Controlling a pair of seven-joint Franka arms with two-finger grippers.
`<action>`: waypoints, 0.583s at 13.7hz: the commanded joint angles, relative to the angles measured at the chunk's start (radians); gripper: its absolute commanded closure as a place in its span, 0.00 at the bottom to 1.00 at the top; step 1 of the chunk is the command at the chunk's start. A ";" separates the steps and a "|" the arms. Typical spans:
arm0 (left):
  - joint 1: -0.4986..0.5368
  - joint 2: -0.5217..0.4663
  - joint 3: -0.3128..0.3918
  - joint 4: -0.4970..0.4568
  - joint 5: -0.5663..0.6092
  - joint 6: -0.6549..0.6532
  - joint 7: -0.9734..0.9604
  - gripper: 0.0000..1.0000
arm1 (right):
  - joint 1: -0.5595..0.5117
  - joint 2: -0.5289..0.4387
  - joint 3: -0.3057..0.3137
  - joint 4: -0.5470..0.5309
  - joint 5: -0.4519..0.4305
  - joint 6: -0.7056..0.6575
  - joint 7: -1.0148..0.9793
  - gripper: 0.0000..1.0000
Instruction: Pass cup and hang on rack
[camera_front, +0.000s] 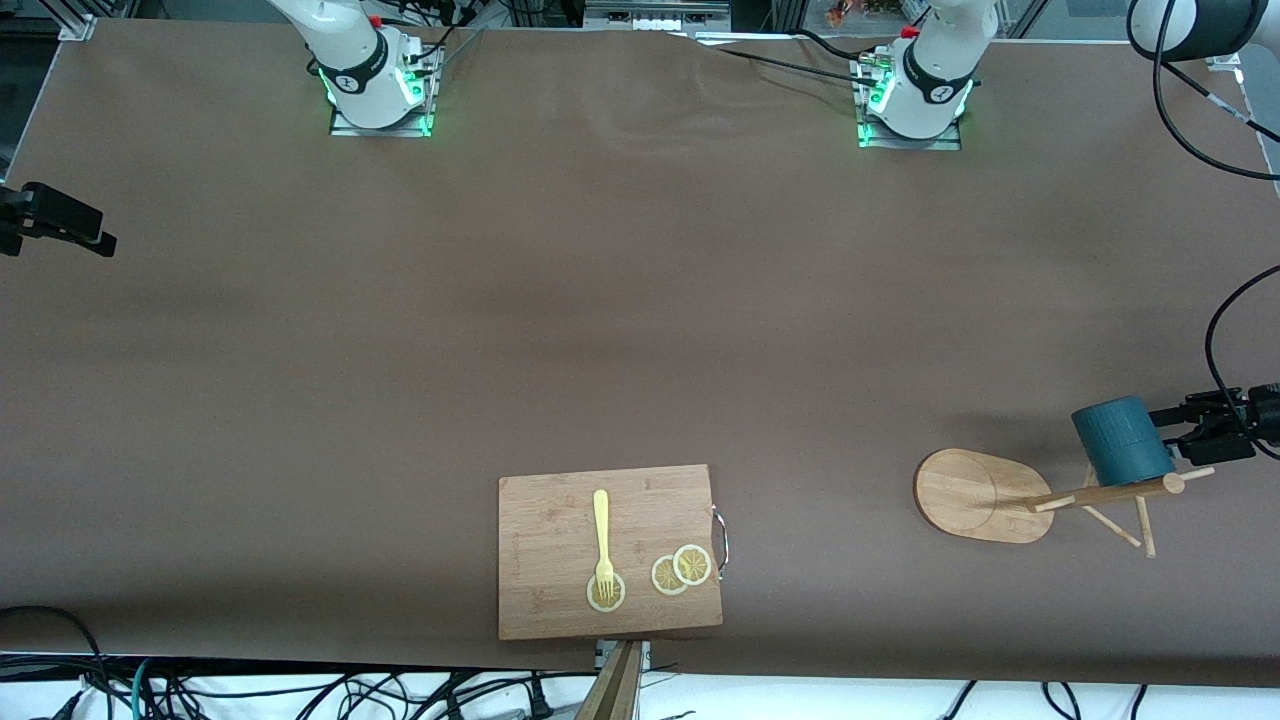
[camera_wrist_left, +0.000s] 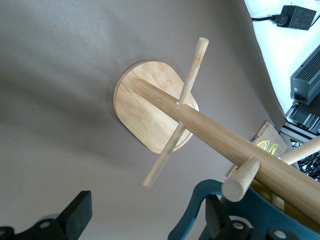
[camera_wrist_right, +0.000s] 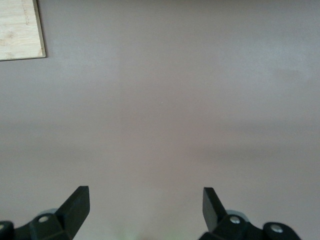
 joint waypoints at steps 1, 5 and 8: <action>0.022 0.022 -0.001 0.070 0.015 -0.011 0.007 0.00 | -0.012 -0.004 0.003 0.000 0.020 -0.001 -0.015 0.00; 0.028 0.022 0.007 0.130 0.031 -0.072 0.008 0.00 | -0.012 -0.004 0.003 0.000 0.020 -0.001 -0.015 0.00; 0.038 0.022 0.007 0.131 0.032 -0.083 0.008 0.00 | -0.012 -0.004 0.003 0.000 0.020 -0.001 -0.015 0.00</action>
